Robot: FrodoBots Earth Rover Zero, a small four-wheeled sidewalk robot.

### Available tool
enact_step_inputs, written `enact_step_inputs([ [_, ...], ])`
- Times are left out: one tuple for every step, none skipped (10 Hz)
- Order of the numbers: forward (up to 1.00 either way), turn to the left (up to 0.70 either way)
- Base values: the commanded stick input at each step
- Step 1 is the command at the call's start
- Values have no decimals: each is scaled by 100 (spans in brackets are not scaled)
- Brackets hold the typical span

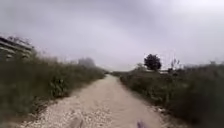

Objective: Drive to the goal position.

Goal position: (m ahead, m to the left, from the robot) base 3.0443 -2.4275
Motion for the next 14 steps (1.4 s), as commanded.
enact_step_inputs([
  [85, 0],
  [85, 0],
  [85, 0],
  [85, 0],
  [85, 0],
  [85, 0],
  [85, 0],
  [85, 0],
  [85, 0],
  [85, 0],
  [85, 0],
  [85, 0],
  [85, 0],
  [85, 0],
])
